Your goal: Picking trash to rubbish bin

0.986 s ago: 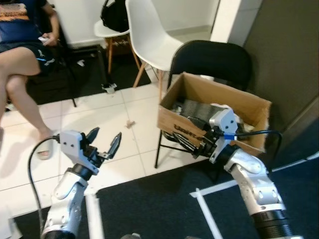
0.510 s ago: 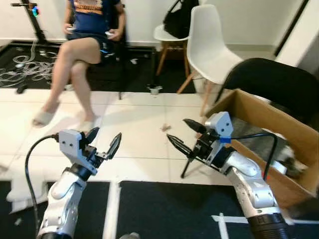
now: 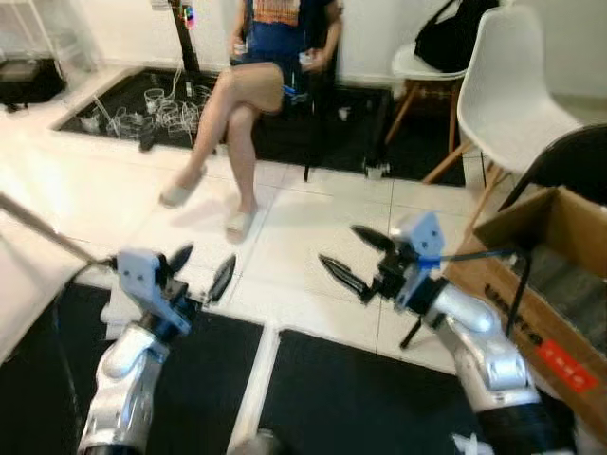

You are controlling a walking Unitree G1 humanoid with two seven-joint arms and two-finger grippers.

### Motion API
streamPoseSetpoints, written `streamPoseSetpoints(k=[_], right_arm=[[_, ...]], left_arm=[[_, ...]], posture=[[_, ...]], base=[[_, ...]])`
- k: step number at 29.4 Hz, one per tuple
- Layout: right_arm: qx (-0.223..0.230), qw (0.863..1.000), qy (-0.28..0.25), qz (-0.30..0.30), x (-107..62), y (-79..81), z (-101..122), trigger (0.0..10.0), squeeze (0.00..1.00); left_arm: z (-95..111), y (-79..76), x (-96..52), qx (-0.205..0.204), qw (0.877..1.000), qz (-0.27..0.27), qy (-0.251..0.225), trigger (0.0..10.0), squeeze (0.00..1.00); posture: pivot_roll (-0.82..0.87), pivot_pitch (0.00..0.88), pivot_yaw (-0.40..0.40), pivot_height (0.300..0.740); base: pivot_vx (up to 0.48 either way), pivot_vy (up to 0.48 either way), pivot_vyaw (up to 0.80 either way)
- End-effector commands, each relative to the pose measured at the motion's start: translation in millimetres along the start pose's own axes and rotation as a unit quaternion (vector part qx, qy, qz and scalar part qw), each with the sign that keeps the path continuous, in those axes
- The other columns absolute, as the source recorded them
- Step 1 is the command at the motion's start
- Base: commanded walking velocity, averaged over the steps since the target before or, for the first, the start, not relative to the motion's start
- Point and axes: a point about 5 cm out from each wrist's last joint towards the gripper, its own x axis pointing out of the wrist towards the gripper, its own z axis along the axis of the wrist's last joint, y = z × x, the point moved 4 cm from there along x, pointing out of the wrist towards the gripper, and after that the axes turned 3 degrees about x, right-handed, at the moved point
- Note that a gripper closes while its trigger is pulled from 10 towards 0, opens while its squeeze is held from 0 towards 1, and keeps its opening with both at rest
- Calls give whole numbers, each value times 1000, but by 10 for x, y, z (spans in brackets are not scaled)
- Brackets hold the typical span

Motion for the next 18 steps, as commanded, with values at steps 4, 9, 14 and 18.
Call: streamPoseSetpoints(k=[4,9,14,18], right_arm=[[2,1000,2,6,7,42,-1,10000,0],[2,1000,3,6,7,40,-2,10000,0],[3,1000,5,5,5,24,-20,10000,0],[4,1000,6,5,6,26,-29,10000,0]], left_arm=[[-21,-9,-15,0,1000,-1,8,10000,0],[-11,-14,-7,1,1000,-2,7,10000,0],[-16,-4,-4,2,1000,-1,10,10000,0],[-46,3,6,3,1000,-1,15,10000,0]], posture=[[22,0,22,740],[23,0,24,740],[22,0,24,740],[23,0,23,740]], base=[[0,0,794],[0,0,794],[0,0,794],[0,0,794]])
